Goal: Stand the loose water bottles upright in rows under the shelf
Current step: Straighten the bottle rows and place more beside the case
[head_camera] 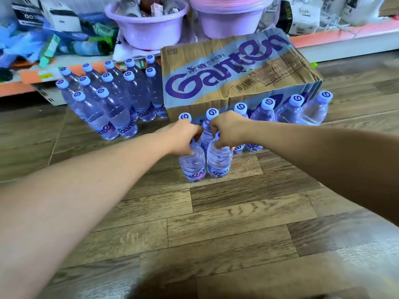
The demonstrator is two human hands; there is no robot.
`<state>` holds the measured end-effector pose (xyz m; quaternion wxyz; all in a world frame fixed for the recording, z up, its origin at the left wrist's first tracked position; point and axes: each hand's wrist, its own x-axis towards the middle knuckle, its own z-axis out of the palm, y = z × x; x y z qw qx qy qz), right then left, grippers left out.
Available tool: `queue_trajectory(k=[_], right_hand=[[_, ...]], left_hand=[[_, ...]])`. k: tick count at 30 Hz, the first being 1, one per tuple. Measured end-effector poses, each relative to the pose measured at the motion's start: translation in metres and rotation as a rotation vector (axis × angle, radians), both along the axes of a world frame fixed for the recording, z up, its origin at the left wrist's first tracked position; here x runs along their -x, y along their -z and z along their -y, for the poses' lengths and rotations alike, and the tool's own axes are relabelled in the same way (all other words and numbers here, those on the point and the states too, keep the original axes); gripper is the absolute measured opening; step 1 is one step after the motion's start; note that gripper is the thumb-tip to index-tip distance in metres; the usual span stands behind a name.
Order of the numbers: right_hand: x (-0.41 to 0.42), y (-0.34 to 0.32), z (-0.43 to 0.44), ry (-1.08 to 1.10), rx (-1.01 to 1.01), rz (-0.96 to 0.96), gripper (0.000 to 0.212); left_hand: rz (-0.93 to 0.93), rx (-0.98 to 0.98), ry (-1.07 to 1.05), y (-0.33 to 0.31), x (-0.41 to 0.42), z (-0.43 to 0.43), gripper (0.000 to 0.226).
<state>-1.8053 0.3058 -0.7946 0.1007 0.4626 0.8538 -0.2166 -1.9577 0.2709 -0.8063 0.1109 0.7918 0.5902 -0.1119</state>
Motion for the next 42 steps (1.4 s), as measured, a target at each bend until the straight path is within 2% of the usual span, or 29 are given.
queue_trajectory(k=[3,7,13,14,16,18,20,22,28,32,34,38,42], right_hand=[[0.002,0.001,-0.001,-0.01,-0.001,0.002,0.015],[0.008,0.006,0.0,0.001,-0.077,0.028,0.028],[0.01,0.01,0.0,0.006,-0.084,0.07,0.033],[0.01,0.009,0.001,-0.009,-0.115,0.098,0.034],[0.011,0.003,0.005,-0.053,-0.3,0.139,0.032],[0.016,-0.006,0.006,-0.08,-0.513,0.075,0.03],[0.026,-0.015,0.003,-0.064,-0.577,-0.047,0.03],[0.043,-0.019,-0.003,-0.061,-0.529,-0.117,0.031],[0.115,-0.008,-0.015,-0.146,-0.272,-0.097,0.046],[0.171,0.007,-0.025,-0.218,-0.201,-0.055,0.057],[0.199,0.015,-0.033,-0.23,-0.165,-0.039,0.06],[0.252,0.023,-0.052,-0.218,-0.143,-0.064,0.063],[0.293,0.025,-0.073,-0.171,-0.216,-0.118,0.065]], left_hand=[[-0.003,-0.002,-0.018,0.001,-0.001,-0.004,0.025],[0.009,0.009,-0.005,0.0,0.003,-0.005,0.028],[0.005,0.1,0.008,0.0,0.011,-0.008,0.054],[0.011,0.113,0.014,-0.001,0.013,-0.009,0.056],[0.04,0.109,0.028,-0.008,0.018,-0.008,0.053],[0.078,0.068,0.0,-0.018,0.03,-0.007,0.046],[0.075,0.043,-0.046,-0.027,0.049,-0.006,0.04],[0.037,0.026,-0.097,-0.031,0.075,-0.005,0.039],[-0.068,-0.001,-0.3,-0.027,0.162,0.001,0.044],[0.027,-0.046,-0.443,-0.013,0.22,0.004,0.042],[0.051,-0.067,-0.503,-0.006,0.245,0.003,0.048],[0.074,-0.132,-0.527,0.008,0.294,-0.008,0.066],[0.09,-0.231,-0.524,0.015,0.323,-0.028,0.074]])
